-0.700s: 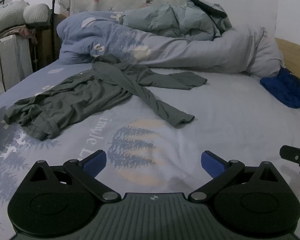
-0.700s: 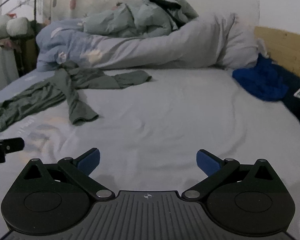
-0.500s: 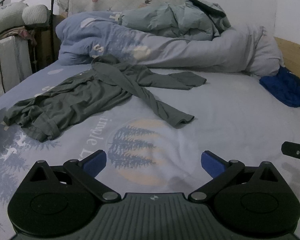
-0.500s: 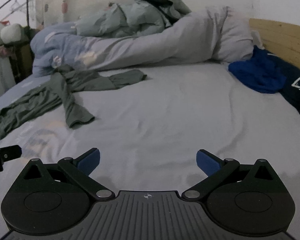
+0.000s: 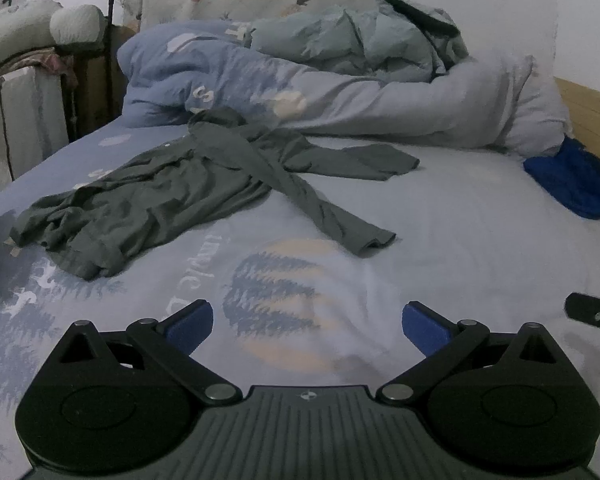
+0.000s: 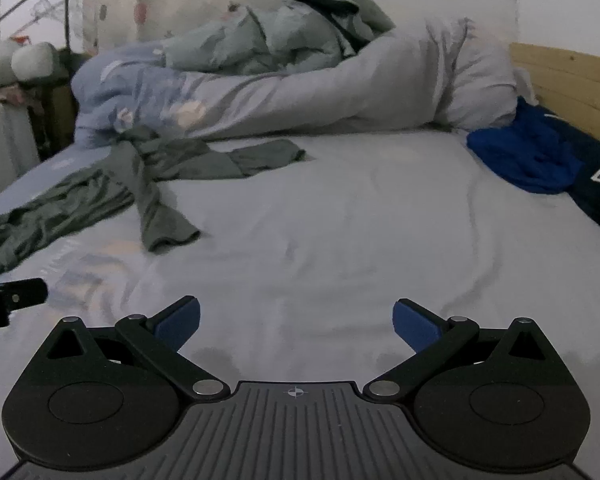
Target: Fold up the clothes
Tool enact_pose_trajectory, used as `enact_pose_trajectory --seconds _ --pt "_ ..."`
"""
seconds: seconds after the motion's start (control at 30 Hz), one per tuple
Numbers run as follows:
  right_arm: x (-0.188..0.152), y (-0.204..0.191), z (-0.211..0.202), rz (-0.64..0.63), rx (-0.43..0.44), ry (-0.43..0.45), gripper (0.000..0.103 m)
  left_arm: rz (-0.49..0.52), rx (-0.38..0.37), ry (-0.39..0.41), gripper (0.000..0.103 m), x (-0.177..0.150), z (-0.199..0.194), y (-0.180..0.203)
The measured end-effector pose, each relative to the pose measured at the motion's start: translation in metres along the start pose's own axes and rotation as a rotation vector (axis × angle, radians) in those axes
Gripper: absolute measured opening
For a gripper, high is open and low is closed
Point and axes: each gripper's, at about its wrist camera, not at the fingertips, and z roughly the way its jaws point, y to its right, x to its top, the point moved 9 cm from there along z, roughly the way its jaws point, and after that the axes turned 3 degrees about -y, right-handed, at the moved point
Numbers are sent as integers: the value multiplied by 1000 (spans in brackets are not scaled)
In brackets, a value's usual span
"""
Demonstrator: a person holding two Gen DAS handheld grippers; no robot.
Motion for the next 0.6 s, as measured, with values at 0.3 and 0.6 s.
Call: enact_pose_trajectory --seconds 0.3,0.6 --pt "2 2 -3 18 9 21 102 -1 0 -1 103 1 -1 -3" --pt "0 -8 -1 -26 13 22 102 8 -10 -25 103 -3 0 -3"
